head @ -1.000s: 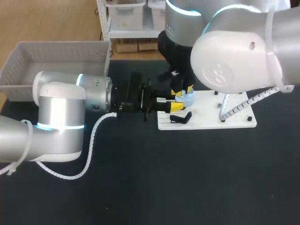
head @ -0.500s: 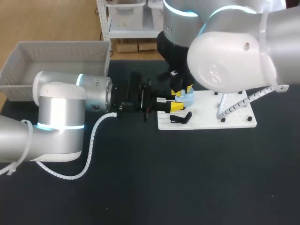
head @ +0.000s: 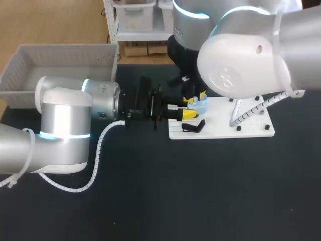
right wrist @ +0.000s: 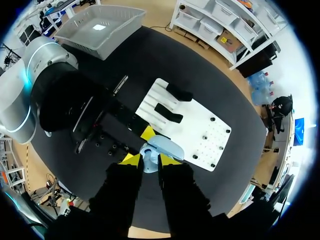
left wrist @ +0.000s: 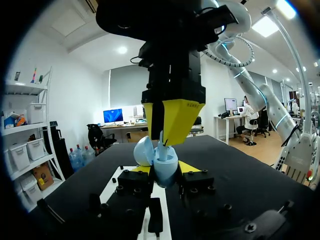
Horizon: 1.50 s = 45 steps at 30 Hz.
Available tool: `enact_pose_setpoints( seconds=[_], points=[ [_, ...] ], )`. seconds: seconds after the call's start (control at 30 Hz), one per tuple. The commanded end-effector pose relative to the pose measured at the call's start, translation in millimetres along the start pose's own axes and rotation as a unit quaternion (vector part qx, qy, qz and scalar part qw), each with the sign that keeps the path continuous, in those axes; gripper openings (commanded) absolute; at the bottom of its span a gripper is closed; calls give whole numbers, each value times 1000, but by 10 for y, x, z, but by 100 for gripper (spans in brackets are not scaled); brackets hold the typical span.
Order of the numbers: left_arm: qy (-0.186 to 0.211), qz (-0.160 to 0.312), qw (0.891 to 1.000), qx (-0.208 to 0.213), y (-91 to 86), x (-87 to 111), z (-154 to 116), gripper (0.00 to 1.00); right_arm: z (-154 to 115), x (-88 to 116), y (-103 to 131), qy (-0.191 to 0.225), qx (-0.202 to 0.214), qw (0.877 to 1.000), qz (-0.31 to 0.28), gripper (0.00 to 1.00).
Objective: Pick up each earbud case from the left stands, insert the matching earbuds, close the lid, and place the case in the box.
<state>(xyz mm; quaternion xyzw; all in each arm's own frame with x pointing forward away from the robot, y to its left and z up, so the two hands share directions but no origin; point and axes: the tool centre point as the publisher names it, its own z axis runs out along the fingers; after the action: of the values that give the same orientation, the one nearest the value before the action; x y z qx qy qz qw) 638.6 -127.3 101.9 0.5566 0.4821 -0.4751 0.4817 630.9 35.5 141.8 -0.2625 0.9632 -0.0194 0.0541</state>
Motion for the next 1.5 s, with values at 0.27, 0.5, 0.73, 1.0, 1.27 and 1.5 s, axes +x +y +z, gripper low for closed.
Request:
enact_pose_setpoints(
  seconds=[0.27,0.5,0.73,1.0,1.27,1.5],
  points=[
    [-1,1,1000,-3,-9,8,6,0,41,-18,-5,2,3,1000,-2,0],
    [-1,1,1000,-3,-9,8,6,0,93,-23,0,7,3,1000,-2,0],
    [-1,1,1000,-3,-9,8,6,0,51,20,23,5,3,1000,-5,100],
    [-1,1,1000,-3,-9,8,6,0,-250,209,46,-22,-4,1000,-9,100],
    [-1,1,1000,-3,-9,8,6,0,-239,-35,-340,-33,-31,990,132,100],
    [-1,1,1000,-3,-9,8,6,0,-74,-269,-663,-28,-41,977,206,100]
  ],
)
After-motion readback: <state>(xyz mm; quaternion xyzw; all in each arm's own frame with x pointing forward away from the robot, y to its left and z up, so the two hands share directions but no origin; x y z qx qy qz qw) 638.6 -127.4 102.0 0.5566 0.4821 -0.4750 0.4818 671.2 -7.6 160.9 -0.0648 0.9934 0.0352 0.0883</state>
